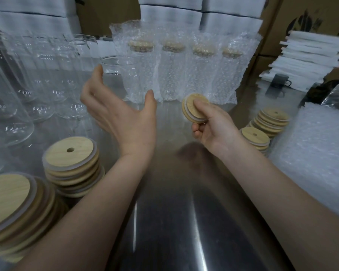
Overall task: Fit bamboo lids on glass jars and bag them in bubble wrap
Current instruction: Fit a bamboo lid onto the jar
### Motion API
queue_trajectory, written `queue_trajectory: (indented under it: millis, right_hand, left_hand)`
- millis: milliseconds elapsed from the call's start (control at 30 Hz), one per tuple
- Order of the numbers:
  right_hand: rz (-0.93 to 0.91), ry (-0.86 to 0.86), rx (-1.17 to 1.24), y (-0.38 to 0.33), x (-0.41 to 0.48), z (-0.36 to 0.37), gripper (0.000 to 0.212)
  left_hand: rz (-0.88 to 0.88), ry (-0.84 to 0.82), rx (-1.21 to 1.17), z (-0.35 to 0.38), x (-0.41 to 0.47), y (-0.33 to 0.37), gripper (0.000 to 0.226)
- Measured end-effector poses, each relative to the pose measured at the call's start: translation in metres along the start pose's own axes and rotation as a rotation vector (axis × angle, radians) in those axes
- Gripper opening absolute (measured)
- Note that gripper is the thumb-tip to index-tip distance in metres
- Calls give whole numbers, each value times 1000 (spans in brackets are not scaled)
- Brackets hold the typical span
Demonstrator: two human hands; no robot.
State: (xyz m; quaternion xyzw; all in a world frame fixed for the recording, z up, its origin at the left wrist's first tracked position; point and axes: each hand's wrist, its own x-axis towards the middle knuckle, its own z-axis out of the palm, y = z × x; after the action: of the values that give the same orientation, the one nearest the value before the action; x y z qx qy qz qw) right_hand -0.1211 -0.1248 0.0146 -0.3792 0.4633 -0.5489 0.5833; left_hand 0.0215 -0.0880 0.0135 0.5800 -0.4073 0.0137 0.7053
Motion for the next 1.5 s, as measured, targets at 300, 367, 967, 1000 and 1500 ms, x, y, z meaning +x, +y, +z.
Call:
queue_trajectory:
  millis: [300, 367, 967, 1000, 1500]
  right_hand:
    - [-37, -26, -6, 0, -6, 5, 19]
    - [-27, -29, 3, 1, -6, 6, 26]
    - [37, -41, 308, -3, -6, 4, 43]
    - [31, -36, 320, -4, -6, 3, 40]
    - [-199, -151, 413, -15, -5, 2, 26]
  left_hand:
    - [-186, -200, 53, 9, 8, -34, 115]
    - [-198, -232, 37, 10, 9, -40, 116]
    - [-95, -232, 111, 8, 10, -42, 91]
    - [-66, -241, 128, 7, 9, -41, 91]
    - [183, -377, 326, 4, 0, -27, 87]
